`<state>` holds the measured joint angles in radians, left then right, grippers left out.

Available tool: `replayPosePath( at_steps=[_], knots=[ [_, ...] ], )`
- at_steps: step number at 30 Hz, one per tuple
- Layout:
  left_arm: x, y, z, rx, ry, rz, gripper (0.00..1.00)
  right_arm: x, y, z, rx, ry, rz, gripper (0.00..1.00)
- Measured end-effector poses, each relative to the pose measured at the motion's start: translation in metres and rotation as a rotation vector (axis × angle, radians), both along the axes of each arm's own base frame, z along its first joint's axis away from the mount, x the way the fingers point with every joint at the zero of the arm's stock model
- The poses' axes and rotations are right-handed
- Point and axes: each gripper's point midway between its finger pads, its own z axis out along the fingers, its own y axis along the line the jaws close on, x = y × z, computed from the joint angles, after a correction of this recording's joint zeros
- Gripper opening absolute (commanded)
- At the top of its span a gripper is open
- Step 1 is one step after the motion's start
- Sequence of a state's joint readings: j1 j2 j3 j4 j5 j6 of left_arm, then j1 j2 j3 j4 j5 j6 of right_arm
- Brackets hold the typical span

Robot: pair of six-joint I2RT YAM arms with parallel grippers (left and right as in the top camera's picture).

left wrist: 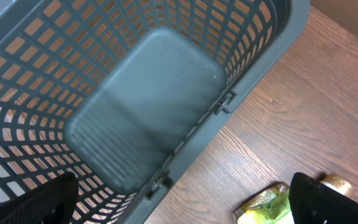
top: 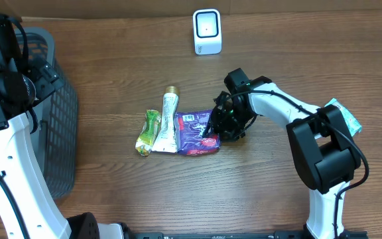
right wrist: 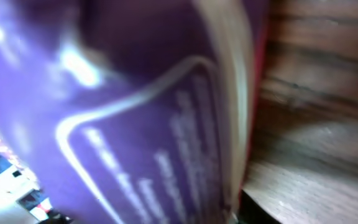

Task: Scan the item barcode
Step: 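Move the right gripper to the purple Carefree pack and grasp it, then lift the purple pack with the right gripper toward the scanner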

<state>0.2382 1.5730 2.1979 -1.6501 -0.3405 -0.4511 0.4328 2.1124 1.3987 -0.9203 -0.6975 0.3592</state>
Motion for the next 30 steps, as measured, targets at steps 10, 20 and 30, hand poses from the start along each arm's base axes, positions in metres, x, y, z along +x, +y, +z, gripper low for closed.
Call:
replayPosePath(
  at_steps=[10,20,30],
  knots=[
    [0.000,0.000,0.000,0.000,0.000,0.000,0.99,0.039,-0.058,0.001,0.021,-0.139,0.017,0.31],
    [0.000,0.000,0.000,0.000,0.000,0.000,0.99,0.075,-0.110,0.032,-0.256,-0.275,0.128,0.44],
    [0.000,0.000,0.000,0.000,0.000,0.000,0.99,0.107,-0.138,0.065,-0.287,-0.241,-0.127,0.84]
  ],
)
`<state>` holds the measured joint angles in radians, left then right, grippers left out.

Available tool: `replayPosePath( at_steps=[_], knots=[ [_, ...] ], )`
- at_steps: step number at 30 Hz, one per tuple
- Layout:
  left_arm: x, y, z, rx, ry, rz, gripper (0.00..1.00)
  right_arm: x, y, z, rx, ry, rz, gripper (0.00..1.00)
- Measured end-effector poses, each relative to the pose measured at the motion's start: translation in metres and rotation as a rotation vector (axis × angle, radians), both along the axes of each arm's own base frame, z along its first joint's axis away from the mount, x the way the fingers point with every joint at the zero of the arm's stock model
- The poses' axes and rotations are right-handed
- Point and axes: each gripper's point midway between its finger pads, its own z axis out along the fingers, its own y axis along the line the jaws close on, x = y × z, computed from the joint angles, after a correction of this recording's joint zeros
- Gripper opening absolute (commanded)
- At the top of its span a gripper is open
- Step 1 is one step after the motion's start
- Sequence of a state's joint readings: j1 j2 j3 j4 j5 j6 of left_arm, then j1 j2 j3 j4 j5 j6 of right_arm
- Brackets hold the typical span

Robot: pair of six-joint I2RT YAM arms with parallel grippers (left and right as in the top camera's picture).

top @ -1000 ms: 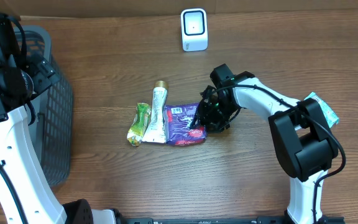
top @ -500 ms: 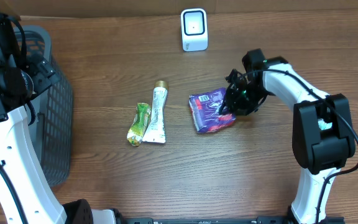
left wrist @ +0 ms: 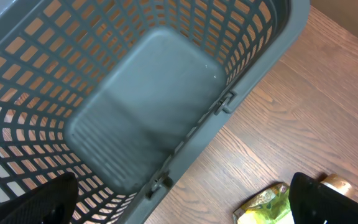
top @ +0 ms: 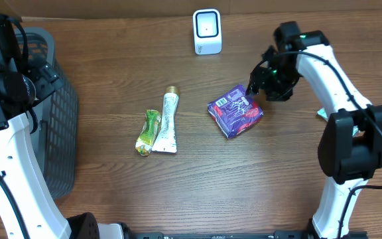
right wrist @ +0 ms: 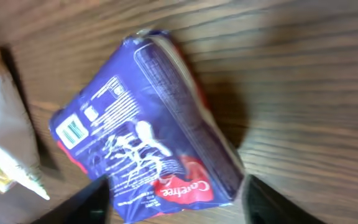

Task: Scan the item barcode
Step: 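Lift the purple pack with the right gripper toward the scanner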

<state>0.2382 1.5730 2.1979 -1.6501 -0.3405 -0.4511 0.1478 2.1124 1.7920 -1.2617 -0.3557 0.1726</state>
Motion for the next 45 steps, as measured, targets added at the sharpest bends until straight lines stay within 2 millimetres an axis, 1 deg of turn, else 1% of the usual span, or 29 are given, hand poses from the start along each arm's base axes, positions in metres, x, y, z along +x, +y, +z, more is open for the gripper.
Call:
replayPosePath(
  at_steps=[2,4,7,10,13,16,20,24,27,29,30,32,33,35,37,39,41,45],
  knots=[
    [0.000,0.000,0.000,0.000,0.000,0.000,1.00,0.003,-0.005,-0.001,0.016,-0.006,-0.015,0.86],
    [0.000,0.000,0.000,0.000,0.000,0.000,0.99,0.004,-0.005,-0.007,0.067,-0.018,0.005,0.86],
    [0.000,0.000,0.000,0.000,0.000,0.000,1.00,-0.002,-0.001,-0.020,0.161,-0.025,0.047,0.82],
    [0.000,0.000,0.000,0.000,0.000,0.000,1.00,-0.006,0.000,-0.036,0.218,-0.041,0.061,0.82],
    [0.000,0.000,0.000,0.000,0.000,0.000,0.99,-0.003,-0.005,-0.051,0.273,-0.089,0.057,0.82],
    [0.000,0.000,0.000,0.000,0.000,0.000,1.00,-0.004,-0.013,-0.060,0.321,-0.113,0.040,0.82],
    [0.000,0.000,0.000,0.000,0.000,0.000,1.00,-0.008,-0.012,-0.059,0.421,-0.143,0.057,0.83],
    [0.000,0.000,0.000,0.000,0.000,0.000,0.99,-0.016,0.003,-0.058,0.504,-0.165,0.102,0.81],
    [0.000,0.000,0.000,0.000,0.000,0.000,1.00,-0.020,0.022,-0.059,0.553,-0.190,0.140,0.73],
    [0.000,0.000,0.000,0.000,0.000,0.000,1.00,-0.022,0.032,-0.061,0.573,-0.196,0.153,0.64],
    [0.000,0.000,0.000,0.000,0.000,0.000,0.99,-0.024,0.037,-0.062,0.582,-0.194,0.156,0.56],
    [0.000,0.000,0.000,0.000,0.000,0.000,0.99,-0.029,0.045,-0.065,0.589,-0.183,0.157,0.37],
    [0.000,0.000,0.000,0.000,0.000,0.000,1.00,-0.031,0.046,-0.066,0.591,-0.167,0.145,0.32],
    [0.000,0.000,0.000,0.000,0.000,0.000,1.00,-0.030,0.048,-0.066,0.599,-0.161,0.132,0.26],
    [0.000,0.000,0.000,0.000,0.000,0.000,0.99,-0.028,0.048,-0.064,0.609,-0.154,0.114,0.26],
    [0.000,0.000,0.000,0.000,0.000,0.000,1.00,-0.028,0.047,-0.062,0.621,-0.147,0.099,0.19],
    [0.000,0.000,0.000,0.000,0.000,0.000,0.99,-0.027,0.046,-0.060,0.637,-0.139,0.082,0.16],
    [0.000,0.000,0.000,0.000,0.000,0.000,1.00,-0.032,0.035,-0.056,0.646,-0.093,0.030,0.12]
  ],
)
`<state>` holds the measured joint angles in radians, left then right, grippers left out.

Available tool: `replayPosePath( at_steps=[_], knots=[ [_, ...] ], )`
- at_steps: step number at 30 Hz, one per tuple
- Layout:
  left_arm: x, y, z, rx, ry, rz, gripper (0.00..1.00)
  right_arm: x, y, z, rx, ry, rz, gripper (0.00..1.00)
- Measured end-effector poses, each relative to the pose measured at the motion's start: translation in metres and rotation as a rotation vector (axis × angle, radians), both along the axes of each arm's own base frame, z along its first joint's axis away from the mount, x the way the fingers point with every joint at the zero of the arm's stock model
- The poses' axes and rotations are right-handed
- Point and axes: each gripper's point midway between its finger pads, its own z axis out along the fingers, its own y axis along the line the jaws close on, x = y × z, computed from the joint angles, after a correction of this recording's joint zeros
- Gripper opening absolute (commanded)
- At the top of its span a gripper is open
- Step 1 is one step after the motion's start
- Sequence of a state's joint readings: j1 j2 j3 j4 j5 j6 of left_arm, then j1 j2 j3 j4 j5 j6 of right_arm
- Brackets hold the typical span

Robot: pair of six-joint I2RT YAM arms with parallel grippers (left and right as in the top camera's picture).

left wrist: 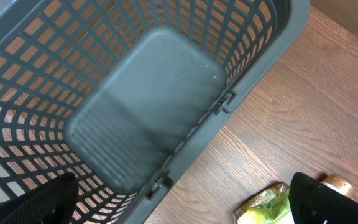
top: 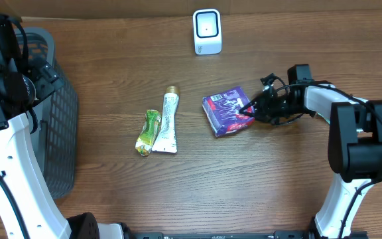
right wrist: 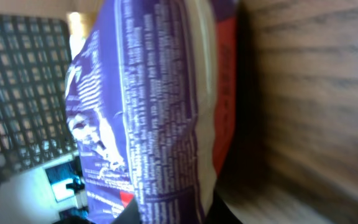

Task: Scan the item barcode
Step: 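Lift the purple pack with the right gripper toward the scanner, then hold the purple pack in front of the scanner with the right gripper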

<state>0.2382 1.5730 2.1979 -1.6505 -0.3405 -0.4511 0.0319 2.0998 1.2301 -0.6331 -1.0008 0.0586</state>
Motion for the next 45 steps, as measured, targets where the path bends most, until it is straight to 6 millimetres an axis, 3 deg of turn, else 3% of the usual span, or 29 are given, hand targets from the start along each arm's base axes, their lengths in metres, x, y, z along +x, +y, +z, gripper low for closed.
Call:
replayPosePath(
  at_steps=[2,5,12,15,18,21,24,32,36,39,45],
  knots=[
    [0.000,0.000,0.000,0.000,0.000,0.000,1.00,0.001,-0.005,0.009,0.000,-0.010,-0.011,0.10],
    [0.000,0.000,0.000,0.000,0.000,0.000,1.00,0.006,-0.008,0.043,0.002,-0.097,-0.018,0.08],
    [0.000,0.000,0.000,0.000,0.000,0.000,0.99,0.003,-0.007,0.173,0.018,-0.482,-0.002,0.04],
    [0.000,0.000,0.000,0.000,0.000,0.000,1.00,-0.010,-0.007,0.217,0.023,-0.616,0.006,0.04],
    [0.000,0.000,0.000,0.000,0.000,0.000,1.00,-0.022,-0.007,0.246,0.025,-0.710,0.012,0.04],
    [0.000,0.000,0.000,0.000,0.000,0.000,1.00,-0.029,-0.007,0.259,0.019,-0.751,0.010,0.04],
    [0.000,0.000,0.000,0.000,0.000,0.000,1.00,-0.032,-0.009,0.261,0.008,-0.747,0.002,0.04],
    [0.000,0.000,0.000,0.000,0.000,0.000,0.99,-0.020,-0.017,0.238,-0.133,-0.617,-0.119,0.04],
    [0.000,0.000,0.000,0.000,0.000,0.000,1.00,-0.018,-0.017,0.227,-0.296,-0.524,-0.196,0.04],
    [0.000,0.000,0.000,0.000,0.001,0.000,0.99,-0.010,-0.025,0.240,-0.452,-0.491,-0.251,0.04],
    [0.000,0.000,0.000,0.000,0.001,0.000,0.99,0.048,-0.037,0.288,-0.710,-0.576,-0.357,0.04]
  ],
)
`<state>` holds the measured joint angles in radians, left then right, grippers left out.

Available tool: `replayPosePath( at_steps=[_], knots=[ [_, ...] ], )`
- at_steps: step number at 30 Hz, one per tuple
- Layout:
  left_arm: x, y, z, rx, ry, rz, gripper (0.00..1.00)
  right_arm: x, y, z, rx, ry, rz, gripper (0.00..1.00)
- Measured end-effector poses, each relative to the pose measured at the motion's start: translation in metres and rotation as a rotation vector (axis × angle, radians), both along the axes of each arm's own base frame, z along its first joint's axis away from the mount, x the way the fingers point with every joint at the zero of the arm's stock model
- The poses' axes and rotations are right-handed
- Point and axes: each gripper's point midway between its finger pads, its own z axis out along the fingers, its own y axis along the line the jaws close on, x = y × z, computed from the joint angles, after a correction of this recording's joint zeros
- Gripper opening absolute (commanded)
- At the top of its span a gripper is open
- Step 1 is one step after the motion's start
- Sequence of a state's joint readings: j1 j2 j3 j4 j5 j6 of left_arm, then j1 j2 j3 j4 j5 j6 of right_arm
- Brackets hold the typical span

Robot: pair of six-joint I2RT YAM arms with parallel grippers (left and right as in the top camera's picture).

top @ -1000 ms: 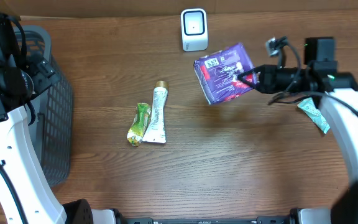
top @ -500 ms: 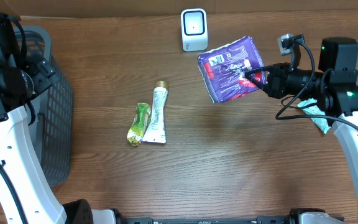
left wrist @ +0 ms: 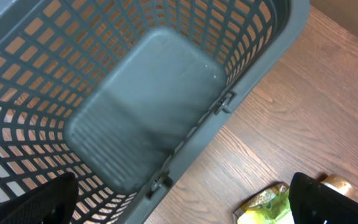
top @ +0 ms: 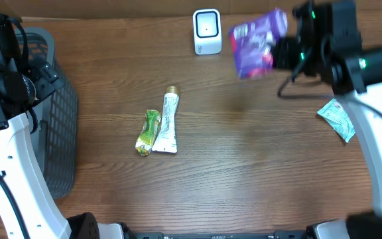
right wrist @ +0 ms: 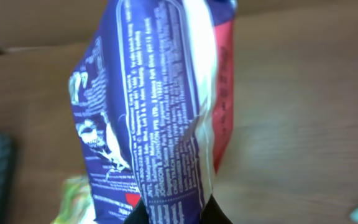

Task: Scan the item barcode
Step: 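Hold the purple pack in front of the scanner with the right gripper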

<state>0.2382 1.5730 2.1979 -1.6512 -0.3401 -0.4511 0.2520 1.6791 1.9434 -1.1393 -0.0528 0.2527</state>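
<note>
The purple packet (top: 256, 41) hangs in the air at the back of the table, just right of the white scanner (top: 207, 31). My right gripper (top: 280, 52) is shut on the packet's edge; the right wrist view shows the purple packet (right wrist: 160, 112) pinched between the fingertips (right wrist: 143, 215), its printed side facing the camera. My left gripper (left wrist: 182, 205) stands open over the grey basket (left wrist: 135, 93), holding nothing. No barcode shows clearly in these views.
A white tube (top: 168, 123) and a green sachet (top: 148, 133) lie side by side mid-table. A light green packet (top: 337, 118) lies at the right. The grey basket (top: 52, 113) stands at the left edge.
The right gripper, then low on the table at the packet's right edge, now holds the packet lifted high at the back, next to the scanner. The left arm is unchanged.
First the right gripper was at the purple packet beside the tube. Then the packet lay further right and the gripper stood apart above it. Then the gripper gripped its right edge on the table. Now the packet is raised by the scanner. The left arm never moved.
</note>
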Motion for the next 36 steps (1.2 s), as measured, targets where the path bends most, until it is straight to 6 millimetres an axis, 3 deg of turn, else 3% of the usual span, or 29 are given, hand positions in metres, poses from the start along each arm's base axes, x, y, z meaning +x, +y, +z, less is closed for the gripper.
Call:
replayPosePath(
  at_steps=[3,9,14,23,27,30,36],
  knots=[
    [0.000,0.000,0.000,0.000,-0.001,0.000,0.99,0.037,0.004,0.004,-0.119,-0.065,-0.046,0.04],
    [0.000,0.000,0.000,0.000,-0.001,0.000,1.00,0.109,0.026,-0.019,-0.460,-0.260,-0.161,0.04],
    [0.000,0.000,0.000,-0.001,-0.002,0.003,0.99,0.144,0.054,-0.034,-0.714,-0.393,-0.156,0.04],
    [0.000,0.000,0.000,-0.001,-0.002,0.003,1.00,0.172,0.082,-0.050,-1.140,-0.460,0.022,0.04],
    [0.000,0.000,0.000,-0.001,-0.002,0.003,1.00,0.174,0.089,-0.064,-1.278,-0.422,0.188,0.04],
    [0.000,0.000,0.000,-0.001,-0.002,0.003,1.00,0.177,0.100,-0.072,-1.331,-0.424,0.318,0.04],
    [0.000,0.000,0.000,-0.001,-0.002,0.003,1.00,0.182,0.113,-0.069,-1.345,-0.480,0.396,0.04]
  ],
)
